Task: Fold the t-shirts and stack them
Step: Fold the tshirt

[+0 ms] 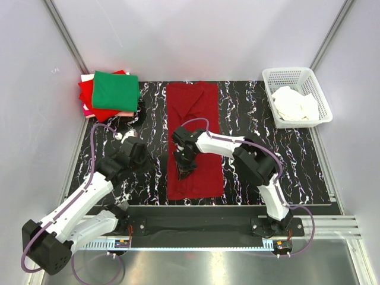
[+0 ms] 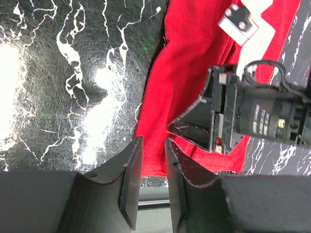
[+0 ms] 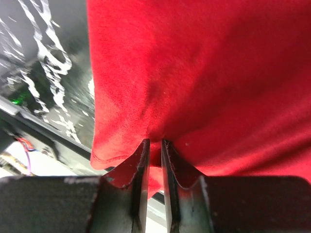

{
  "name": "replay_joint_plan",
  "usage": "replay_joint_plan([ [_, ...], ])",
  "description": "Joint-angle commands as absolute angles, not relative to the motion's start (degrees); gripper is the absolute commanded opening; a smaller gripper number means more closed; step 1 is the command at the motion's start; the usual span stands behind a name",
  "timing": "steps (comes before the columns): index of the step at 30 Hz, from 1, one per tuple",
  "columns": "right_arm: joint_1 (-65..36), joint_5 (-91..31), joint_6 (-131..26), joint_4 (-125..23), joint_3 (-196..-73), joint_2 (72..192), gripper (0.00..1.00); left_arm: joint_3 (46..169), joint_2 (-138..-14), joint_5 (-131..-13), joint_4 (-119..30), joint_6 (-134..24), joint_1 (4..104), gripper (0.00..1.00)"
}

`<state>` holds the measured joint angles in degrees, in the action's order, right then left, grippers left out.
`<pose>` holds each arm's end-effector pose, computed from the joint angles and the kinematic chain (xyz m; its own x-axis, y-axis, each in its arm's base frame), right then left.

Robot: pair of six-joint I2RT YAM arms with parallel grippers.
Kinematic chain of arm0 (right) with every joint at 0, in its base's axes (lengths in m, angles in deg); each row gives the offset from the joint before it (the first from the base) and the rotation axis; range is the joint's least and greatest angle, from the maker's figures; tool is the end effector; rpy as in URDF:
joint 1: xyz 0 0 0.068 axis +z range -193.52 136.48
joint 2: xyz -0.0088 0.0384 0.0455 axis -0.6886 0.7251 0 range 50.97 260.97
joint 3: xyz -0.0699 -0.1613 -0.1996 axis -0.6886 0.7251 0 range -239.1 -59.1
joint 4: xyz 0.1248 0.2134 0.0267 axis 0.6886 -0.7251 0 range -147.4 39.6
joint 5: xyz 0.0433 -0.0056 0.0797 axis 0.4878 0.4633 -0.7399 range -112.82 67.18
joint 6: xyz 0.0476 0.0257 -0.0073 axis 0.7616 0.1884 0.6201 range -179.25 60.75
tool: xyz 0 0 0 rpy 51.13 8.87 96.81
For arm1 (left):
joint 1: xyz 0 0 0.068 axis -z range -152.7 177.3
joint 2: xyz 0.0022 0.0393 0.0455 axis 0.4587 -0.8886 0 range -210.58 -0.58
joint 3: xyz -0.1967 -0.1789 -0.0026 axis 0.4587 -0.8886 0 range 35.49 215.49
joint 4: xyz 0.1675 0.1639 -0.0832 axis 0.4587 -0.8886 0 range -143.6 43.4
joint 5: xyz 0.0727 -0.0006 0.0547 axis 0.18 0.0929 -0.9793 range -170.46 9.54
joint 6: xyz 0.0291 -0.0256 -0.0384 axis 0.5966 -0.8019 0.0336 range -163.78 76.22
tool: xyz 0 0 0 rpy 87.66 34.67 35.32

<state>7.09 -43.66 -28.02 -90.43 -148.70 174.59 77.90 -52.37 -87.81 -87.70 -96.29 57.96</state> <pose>0.2547 0.3307 0.1438 -0.9283 -0.3672 -0.0578 -0.3545 0.8277 0.4350 0.1481 -0.0823 0.2517 -0.7496 -0.4705 -0.4655 -0.2614 0.8566 -0.4448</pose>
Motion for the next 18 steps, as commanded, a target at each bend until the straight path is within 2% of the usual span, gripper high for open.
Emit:
replay_joint_plan([
  [1,7.5,-39.3,-29.8,-92.3,-144.1,170.2,0.23,80.1,-51.2,-89.1,-87.2,-95.5,57.5,0.30],
  [10,2.9,-32.6,-28.5,-93.7,-130.5,151.9,0.23,79.9,-50.9,-89.9,-87.8,-94.2,57.5,0.30],
  [18,-0.4,-26.3,-30.9,-99.4,-127.6,138.7,0.34,78.5,-55.2,-89.1,-84.6,-92.5,58.8,0.31],
])
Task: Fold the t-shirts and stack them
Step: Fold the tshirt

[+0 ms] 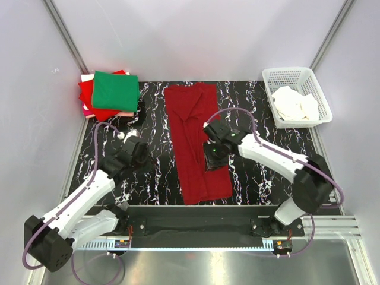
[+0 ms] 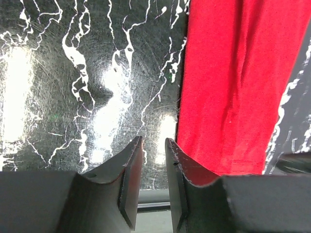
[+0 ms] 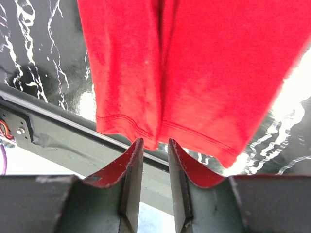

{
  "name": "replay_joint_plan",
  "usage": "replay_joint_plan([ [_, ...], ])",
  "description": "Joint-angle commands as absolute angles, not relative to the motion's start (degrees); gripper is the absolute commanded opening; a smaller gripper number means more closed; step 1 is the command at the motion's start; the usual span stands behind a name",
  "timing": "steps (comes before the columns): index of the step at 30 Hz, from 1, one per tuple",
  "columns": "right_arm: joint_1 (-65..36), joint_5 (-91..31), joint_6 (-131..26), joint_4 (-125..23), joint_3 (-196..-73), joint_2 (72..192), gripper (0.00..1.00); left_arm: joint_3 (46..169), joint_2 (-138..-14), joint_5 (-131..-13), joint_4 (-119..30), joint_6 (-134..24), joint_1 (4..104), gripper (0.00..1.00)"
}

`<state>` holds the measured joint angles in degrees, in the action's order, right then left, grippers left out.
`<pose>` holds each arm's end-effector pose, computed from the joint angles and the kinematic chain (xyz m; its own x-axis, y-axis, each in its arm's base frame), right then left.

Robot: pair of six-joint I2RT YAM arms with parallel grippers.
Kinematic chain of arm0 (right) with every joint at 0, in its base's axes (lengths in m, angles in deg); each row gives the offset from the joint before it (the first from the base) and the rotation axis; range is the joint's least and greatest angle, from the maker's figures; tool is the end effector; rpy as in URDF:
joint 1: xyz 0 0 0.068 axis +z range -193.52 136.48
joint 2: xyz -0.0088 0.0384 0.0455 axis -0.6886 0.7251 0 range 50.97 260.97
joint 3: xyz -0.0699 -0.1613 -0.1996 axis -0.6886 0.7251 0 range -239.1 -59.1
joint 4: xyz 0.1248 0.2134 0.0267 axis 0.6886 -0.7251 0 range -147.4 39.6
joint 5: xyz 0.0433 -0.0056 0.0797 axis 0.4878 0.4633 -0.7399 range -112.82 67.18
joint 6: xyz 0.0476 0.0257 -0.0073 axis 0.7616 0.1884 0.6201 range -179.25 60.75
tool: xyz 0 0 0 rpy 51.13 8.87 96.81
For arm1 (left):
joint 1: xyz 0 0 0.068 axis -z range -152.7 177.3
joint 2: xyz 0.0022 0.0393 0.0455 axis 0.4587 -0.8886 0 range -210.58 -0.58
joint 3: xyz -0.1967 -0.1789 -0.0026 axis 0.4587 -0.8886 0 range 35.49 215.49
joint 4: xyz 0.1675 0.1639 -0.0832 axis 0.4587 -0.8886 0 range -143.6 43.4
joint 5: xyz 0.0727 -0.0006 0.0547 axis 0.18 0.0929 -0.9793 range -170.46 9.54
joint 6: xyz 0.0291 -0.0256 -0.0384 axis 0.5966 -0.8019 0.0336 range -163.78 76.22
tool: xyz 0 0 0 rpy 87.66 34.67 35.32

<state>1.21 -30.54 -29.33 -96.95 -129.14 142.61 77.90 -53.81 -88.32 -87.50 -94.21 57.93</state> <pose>0.2135 0.2185 0.2386 -0.9370 -0.2327 -0.2606 -0.3065 0.9054 0.2937 0.1515 -0.0838 0.2482 -0.7632 -0.4356 -0.4773 -0.2457 0.8788 -0.4091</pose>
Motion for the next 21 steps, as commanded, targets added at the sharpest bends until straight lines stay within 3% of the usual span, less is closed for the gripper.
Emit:
replay_joint_plan([
  [1,-1.1,-26.2,-31.1,-99.1,-126.3,138.2,0.35,78.2,-56.7,-88.1,-83.3,-92.4,60.1,0.31],
  [6,-6.8,-29.8,-32.5,-93.7,-122.9,138.0,0.36,80.5,-65.9,-85.9,-72.8,-93.1,66.4,0.35],
  [10,-8.6,-32.7,-34.4,-90.9,-125.7,142.7,0.37,85.9,-81.3,-84.1,-67.1,-92.7,69.4,0.35],
  [16,-11.5,-36.5,-38.0,-89.5,-134.1,154.6,0.40,93.5,-99.5,-81.1,-64.1,-91.2,69.8,0.34],
  [21,-14.6,-38.3,-39.3,-88.9,-135.4,160.4,0.41,94.9,-105.5,-81.5,-67.1,-90.1,69.7,0.33],
])
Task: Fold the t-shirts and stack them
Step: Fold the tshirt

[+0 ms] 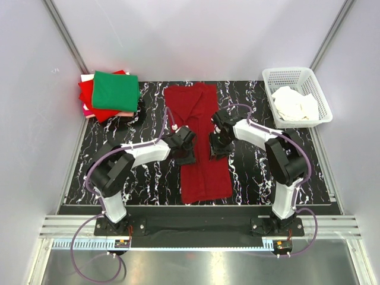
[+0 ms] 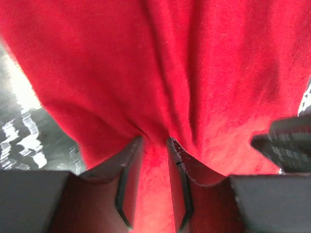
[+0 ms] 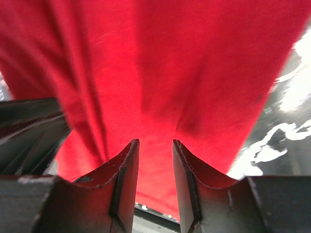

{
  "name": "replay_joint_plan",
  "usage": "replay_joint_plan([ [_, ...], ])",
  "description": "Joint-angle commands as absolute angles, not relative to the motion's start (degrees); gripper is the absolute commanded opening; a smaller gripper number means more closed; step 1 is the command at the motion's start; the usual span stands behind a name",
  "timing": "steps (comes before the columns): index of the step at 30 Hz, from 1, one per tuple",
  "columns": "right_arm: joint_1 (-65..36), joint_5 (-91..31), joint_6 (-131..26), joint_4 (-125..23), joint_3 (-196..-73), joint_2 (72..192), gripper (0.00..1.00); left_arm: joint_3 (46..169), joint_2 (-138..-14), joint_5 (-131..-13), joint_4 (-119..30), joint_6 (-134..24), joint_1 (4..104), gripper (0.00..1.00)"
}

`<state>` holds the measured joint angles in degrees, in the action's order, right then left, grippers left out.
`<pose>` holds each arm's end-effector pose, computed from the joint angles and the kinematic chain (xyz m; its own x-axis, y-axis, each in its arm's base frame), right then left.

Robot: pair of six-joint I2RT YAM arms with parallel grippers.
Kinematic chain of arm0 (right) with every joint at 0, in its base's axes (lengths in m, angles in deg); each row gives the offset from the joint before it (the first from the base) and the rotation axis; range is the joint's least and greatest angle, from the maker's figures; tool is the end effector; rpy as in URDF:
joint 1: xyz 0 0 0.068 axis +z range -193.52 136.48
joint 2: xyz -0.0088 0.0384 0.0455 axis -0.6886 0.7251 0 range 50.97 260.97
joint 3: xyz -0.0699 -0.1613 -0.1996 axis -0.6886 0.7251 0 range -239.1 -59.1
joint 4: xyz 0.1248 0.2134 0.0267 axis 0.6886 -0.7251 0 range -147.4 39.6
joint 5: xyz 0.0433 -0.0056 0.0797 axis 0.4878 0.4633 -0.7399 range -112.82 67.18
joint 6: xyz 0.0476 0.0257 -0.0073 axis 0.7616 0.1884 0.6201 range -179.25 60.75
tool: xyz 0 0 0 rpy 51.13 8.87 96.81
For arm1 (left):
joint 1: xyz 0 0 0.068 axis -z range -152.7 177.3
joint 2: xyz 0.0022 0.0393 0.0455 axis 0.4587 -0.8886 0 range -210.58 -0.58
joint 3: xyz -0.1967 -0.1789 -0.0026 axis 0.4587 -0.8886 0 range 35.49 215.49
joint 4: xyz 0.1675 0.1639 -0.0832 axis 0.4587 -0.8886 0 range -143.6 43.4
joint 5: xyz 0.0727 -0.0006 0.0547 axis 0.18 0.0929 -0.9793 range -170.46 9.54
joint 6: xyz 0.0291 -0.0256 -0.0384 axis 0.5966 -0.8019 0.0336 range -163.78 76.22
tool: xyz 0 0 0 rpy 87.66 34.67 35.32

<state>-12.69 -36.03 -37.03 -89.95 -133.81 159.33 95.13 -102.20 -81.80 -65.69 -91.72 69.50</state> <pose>0.3034 0.1909 0.1742 -0.9711 -0.1510 -0.1850 -0.2037 0.9280 0.3118 0.2506 -0.2259 0.1581 -0.9267 -0.1617 -0.3392 -0.0372 0.9377 -0.3454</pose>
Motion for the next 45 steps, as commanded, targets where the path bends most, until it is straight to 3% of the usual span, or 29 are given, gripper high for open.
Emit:
replay_joint_plan([
  [1,-15.6,-38.5,-39.6,-88.6,-134.0,160.4,0.41,94.2,-105.1,-82.9,-68.1,-89.8,69.5,0.33],
  [12,-17.4,-40.9,-35.6,-86.1,-123.4,154.2,0.42,86.2,-96.4,-90.6,-74.6,-88.6,67.7,0.33],
  [22,-17.3,-41.3,-36.7,-91.4,-126.9,150.8,0.49,88.1,-91.1,-94.4,-82.1,-88.5,68.2,0.37],
  [25,-17.4,-39.0,-37.6,-94.8,-129.5,148.8,0.56,87.6,-85.2,-94.0,-83.1,-89.3,68.7,0.41],
  [26,-17.3,-38.4,-37.6,-96.0,-129.8,147.1,0.60,87.3,-83.4,-93.9,-83.3,-89.5,68.9,0.48],
  [27,-17.4,-37.9,-37.9,-96.4,-129.8,145.0,0.85,86.7,-79.7,-93.8,-83.9,-90.1,69.1,0.53],
  [28,-17.4,-37.8,-37.9,-96.5,-129.2,145.0,0.97,86.2,-77.7,-93.6,-84.0,-90.1,69.3,0.57],
  [29,-17.3,-37.8,-37.9,-96.1,-128.2,142.4,1.00,85.3,-75.8,-93.2,-84.1,-91.0,69.5,0.61],
  [33,-17.4,-41.6,-35.1,-92.2,-116.2,134.0,1.00,79.2,-65.7,-90.6,-84.0,-94.3,70.2,0.65],
  [40,-17.3,-51.1,-26.1,-83.5,-97.0,116.4,0.99,66.9,-58.2,-88.5,-85.0,-102.1,75.0,0.64],
  [43,-15.1,-52.2,-23.8,-82.1,-93.0,114.7,0.91,64.2,-55.3,-89.1,-85.7,-106.6,79.1,0.63],
  [45,-12.9,-51.3,-22.0,-81.2,-91.4,114.8,0.78,63.4,-53.8,-90.3,-86.9,-109.8,82.2,0.63],
])
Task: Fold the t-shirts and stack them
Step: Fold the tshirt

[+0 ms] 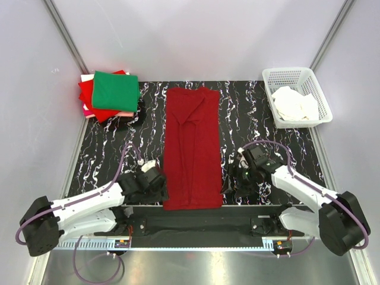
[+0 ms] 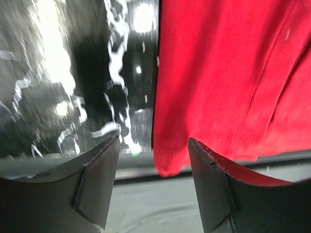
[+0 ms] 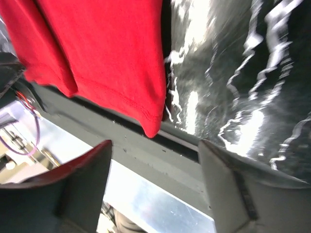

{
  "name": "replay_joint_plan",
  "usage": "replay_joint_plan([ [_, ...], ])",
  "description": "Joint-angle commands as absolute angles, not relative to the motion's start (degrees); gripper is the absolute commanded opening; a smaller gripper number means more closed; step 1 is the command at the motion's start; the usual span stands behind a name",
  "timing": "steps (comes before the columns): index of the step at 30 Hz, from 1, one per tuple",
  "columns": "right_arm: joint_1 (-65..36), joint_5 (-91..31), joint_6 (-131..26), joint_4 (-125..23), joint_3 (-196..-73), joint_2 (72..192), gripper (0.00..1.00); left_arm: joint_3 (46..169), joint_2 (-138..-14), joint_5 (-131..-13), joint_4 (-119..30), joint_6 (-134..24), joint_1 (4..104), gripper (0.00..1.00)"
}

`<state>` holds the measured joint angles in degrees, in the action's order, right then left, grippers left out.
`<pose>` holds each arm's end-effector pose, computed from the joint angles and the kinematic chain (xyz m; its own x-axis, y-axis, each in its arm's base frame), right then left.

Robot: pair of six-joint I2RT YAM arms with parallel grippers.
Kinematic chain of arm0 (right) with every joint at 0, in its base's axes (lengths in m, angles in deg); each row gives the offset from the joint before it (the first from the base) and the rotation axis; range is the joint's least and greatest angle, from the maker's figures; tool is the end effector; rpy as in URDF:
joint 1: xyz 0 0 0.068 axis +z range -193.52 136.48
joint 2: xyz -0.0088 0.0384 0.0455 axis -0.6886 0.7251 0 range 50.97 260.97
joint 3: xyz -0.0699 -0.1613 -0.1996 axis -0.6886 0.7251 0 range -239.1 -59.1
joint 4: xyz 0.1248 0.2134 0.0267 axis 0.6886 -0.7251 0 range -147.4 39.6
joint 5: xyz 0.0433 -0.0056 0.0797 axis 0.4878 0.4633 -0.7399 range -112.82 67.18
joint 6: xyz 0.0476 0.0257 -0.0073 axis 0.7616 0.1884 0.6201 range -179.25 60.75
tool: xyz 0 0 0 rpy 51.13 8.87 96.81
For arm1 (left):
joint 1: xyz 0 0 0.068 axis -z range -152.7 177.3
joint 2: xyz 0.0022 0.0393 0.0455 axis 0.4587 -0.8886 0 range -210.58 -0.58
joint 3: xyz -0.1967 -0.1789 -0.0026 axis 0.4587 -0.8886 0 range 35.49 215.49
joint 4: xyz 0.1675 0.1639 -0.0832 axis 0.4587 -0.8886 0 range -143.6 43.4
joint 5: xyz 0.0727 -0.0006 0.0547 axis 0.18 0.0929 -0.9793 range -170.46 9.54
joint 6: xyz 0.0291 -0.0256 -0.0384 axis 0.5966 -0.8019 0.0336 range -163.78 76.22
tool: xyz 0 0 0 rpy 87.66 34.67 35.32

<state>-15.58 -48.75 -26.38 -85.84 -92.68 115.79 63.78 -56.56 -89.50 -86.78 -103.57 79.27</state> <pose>0.1531 0.0994 0.1792 -0.9931 0.0257 -0.1148 -0.0423 0.8327 0.5521 0.0973 -0.1150 0.1699 -0.9279 -0.1990 -0.3153 -0.1202 0.9602 -0.2523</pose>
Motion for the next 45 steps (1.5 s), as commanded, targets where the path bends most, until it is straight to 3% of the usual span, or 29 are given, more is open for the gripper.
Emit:
replay_joint_plan([
  [1,-10.5,-50.6,-20.3,-80.7,-91.0,115.6,0.75,62.5,-53.5,-90.7,-87.1,-111.4,83.0,0.63],
  [9,-4.9,-46.8,-15.7,-76.5,-88.9,117.9,0.52,58.0,-53.1,-91.1,-84.0,-116.0,87.3,0.63],
  [18,0.4,-40.2,-13.9,-76.8,-90.8,122.4,0.55,56.8,-51.1,-93.0,-84.0,-118.8,88.9,0.62],
  [24,0.9,-39.3,-13.8,-76.6,-91.3,123.6,0.43,56.6,-45.7,-96.3,-85.4,-119.4,89.0,0.62],
  [27,1.0,-38.8,-14.0,-76.8,-91.6,124.2,0.22,55.7,-41.8,-97.8,-85.4,-119.5,89.1,0.61],
  [32,1.1,-38.1,-13.9,-76.6,-91.4,123.4,0.00,53.2,-40.7,-98.3,-83.4,-120.2,89.1,0.61],
  [41,1.1,-38.0,-13.5,-76.2,-90.4,121.5,0.00,53.3,-48.1,-98.2,-80.7,-121.1,89.1,0.54],
  [45,1.2,-37.9,-13.3,-76.1,-90.0,120.7,0.00,54.6,-52.6,-97.9,-79.1,-120.6,89.1,0.33],
])
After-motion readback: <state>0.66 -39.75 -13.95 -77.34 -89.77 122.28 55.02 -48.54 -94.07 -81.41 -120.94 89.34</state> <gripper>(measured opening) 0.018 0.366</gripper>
